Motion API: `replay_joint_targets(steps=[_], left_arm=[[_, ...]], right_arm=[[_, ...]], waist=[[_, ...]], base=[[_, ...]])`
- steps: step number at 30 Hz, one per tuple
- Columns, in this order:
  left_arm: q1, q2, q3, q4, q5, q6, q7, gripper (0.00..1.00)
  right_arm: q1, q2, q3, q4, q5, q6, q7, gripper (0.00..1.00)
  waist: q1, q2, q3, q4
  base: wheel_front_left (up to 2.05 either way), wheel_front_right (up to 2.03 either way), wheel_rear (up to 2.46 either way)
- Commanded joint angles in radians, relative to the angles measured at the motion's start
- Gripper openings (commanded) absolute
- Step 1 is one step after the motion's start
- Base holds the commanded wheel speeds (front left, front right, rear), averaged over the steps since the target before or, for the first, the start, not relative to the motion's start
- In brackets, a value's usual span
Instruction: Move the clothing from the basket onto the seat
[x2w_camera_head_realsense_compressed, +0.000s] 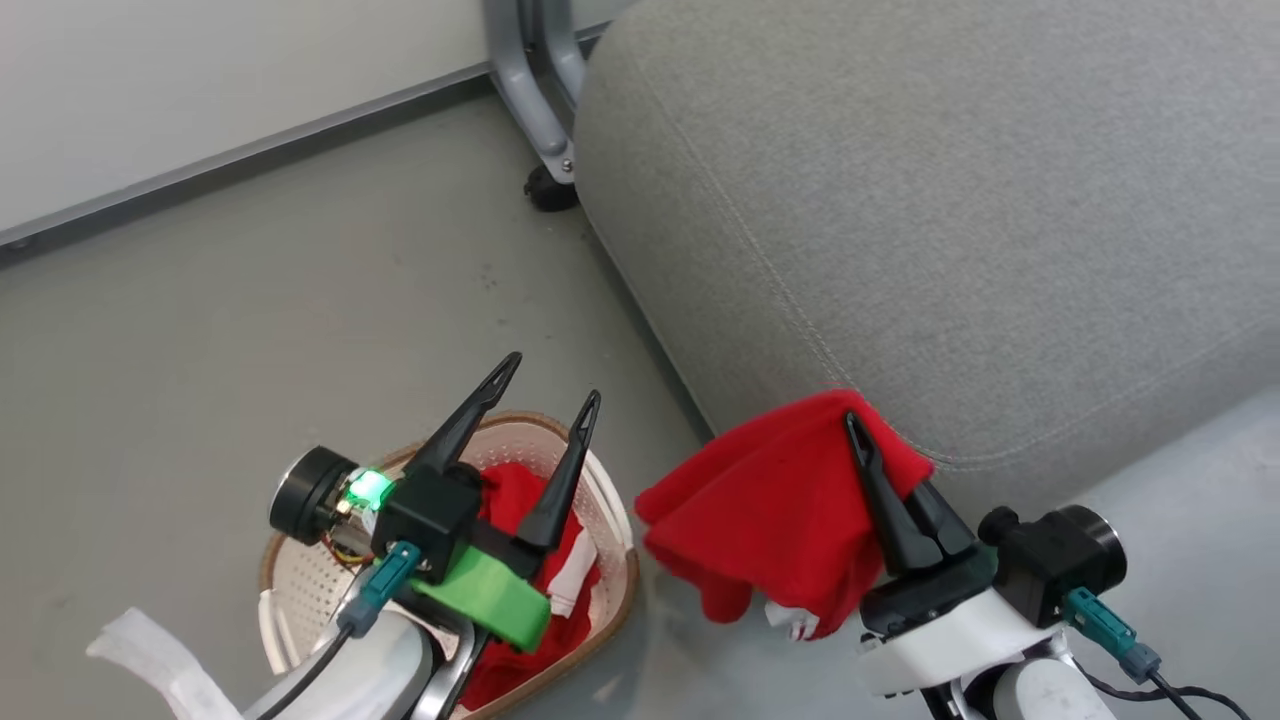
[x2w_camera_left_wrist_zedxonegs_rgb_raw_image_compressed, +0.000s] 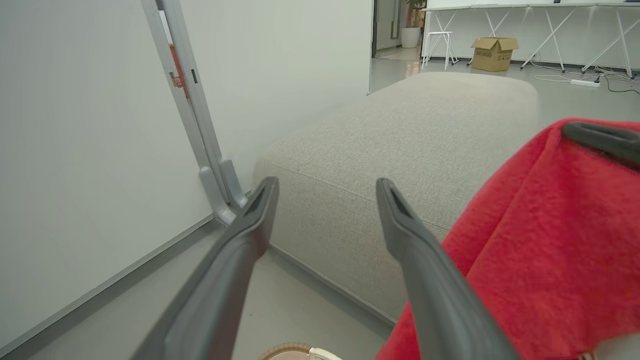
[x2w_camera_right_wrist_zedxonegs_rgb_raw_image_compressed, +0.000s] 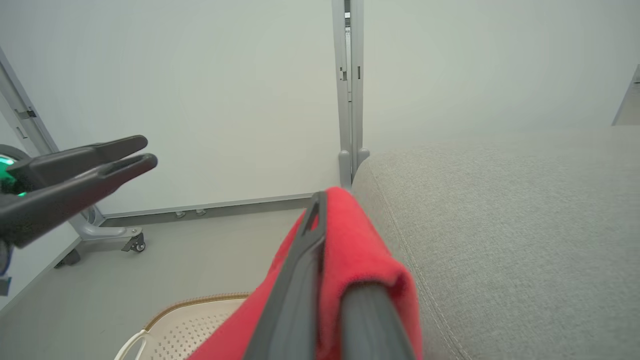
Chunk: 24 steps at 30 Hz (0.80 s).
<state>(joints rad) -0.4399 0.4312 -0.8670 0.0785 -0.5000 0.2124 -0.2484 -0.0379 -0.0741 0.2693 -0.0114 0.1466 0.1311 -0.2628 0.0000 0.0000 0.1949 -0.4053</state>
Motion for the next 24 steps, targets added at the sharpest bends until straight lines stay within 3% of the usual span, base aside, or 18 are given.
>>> replay_joint_targets(steps=[1, 9, 12, 15, 19, 22, 24], left_arm=[[0.03, 0.007, 0.016, -0.006, -0.015, 0.002, -0.01, 1.0], [0.084, 0.056, 0.048, -0.047, 0.041, -0.006, -0.017, 1.0], [0.048, 0.07, 0.045, -0.066, 0.064, -0.014, -0.017, 1.0], [0.01, 0.09, 0.058, -0.082, 0.087, -0.012, -0.013, 1.0], [-0.046, 0.109, 0.06, -0.115, 0.119, -0.015, 0.021, 1.0], [-0.082, 0.128, 0.067, -0.142, 0.137, -0.013, 0.051, 1.0], [-0.097, 0.137, 0.07, -0.162, 0.143, -0.009, 0.067, 1.0]], right_arm=[[0.01, 0.006, -0.007, -0.018, -0.008, -0.001, -0.003, 0.0], [-0.04, 0.018, -0.098, -0.067, -0.072, -0.001, -0.003, 0.0], [-0.115, 0.021, -0.188, -0.09, 0.004, -0.001, -0.003, 0.0], [-0.255, 0.023, -0.279, -0.091, 0.11, -0.001, -0.003, 0.0], [-0.466, 0.024, -0.404, -0.044, 0.157, 0.0, -0.003, 0.0], [-0.64, -0.006, -0.485, 0.01, 0.154, -0.001, -0.003, 0.0], [-0.736, -0.061, -0.525, 0.059, 0.148, -0.001, -0.003, 0.0]], waist=[[0.0, 0.0, 0.055, -0.084], [0.0, 0.0, 0.128, -0.131], [0.0, 0.0, 0.191, -0.117], [0.0, 0.0, 0.265, -0.089], [0.0, 0.0, 0.366, -0.038], [0.0, 0.0, 0.441, 0.004], [0.0, 0.0, 0.485, 0.03]], base=[[0.0, 0.0, 0.0], [0.0, 0.0, 0.0], [0.0, 0.0, 0.0], [0.0, 0.0, 0.0], [0.0, 0.0, 0.0], [0.0, 0.0, 0.0], [0.0, 0.0, 0.0]])
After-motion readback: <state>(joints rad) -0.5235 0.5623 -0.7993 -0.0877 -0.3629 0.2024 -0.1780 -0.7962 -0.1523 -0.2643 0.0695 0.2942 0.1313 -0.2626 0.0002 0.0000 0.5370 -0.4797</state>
